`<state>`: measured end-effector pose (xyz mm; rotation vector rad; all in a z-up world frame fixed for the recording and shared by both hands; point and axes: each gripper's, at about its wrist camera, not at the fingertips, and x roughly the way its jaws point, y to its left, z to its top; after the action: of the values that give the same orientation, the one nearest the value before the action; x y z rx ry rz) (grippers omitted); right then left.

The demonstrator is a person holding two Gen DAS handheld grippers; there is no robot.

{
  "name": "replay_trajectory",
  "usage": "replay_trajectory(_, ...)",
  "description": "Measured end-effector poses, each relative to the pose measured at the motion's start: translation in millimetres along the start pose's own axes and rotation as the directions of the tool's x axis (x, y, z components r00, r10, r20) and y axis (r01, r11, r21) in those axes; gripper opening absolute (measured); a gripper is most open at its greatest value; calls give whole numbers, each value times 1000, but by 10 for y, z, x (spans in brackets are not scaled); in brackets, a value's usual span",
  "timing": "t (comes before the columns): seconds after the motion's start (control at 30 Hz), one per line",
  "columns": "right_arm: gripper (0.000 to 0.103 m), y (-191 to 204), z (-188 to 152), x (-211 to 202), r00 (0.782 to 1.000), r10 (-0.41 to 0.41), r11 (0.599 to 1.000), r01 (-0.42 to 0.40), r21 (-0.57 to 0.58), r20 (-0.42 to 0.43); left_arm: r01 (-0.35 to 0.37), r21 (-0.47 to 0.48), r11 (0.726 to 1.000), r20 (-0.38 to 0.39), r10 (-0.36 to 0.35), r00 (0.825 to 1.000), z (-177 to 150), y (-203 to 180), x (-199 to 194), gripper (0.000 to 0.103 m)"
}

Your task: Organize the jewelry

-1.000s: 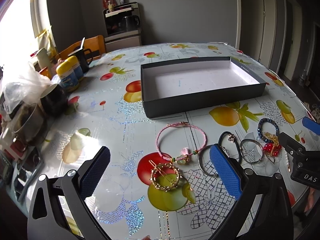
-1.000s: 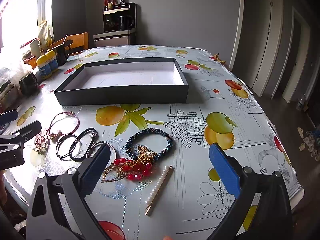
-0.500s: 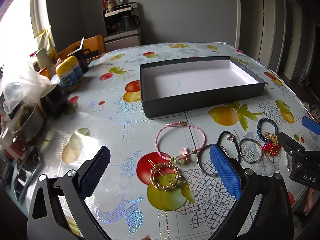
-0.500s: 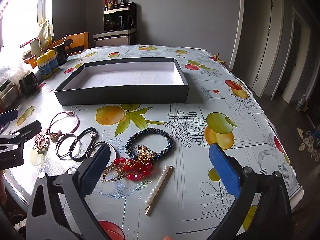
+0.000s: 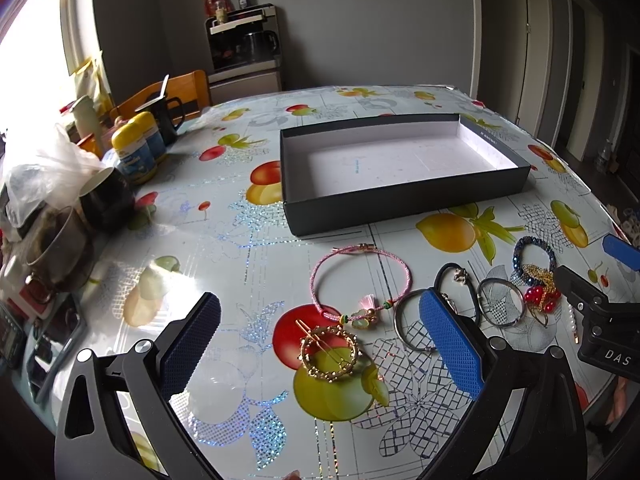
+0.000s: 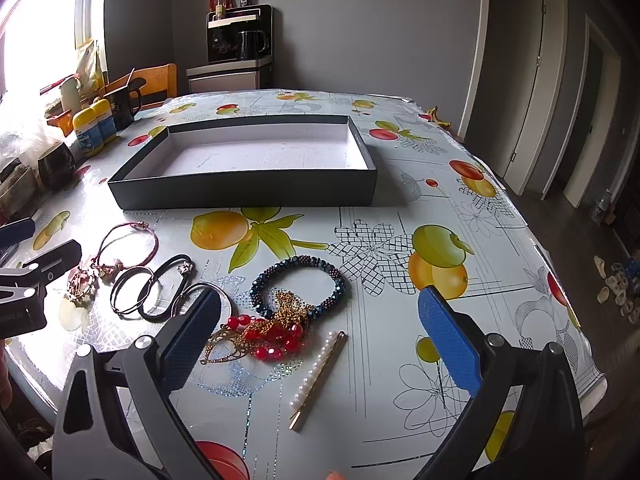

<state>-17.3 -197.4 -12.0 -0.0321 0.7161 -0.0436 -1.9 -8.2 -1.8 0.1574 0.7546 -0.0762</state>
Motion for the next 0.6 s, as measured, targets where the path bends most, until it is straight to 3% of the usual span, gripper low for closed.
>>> replay_trajectory(0.6,98,-4,0,7,1000,-2,1000,2,-2,-3,11,-4,1000,4,-11,1000,-2,5,4,101)
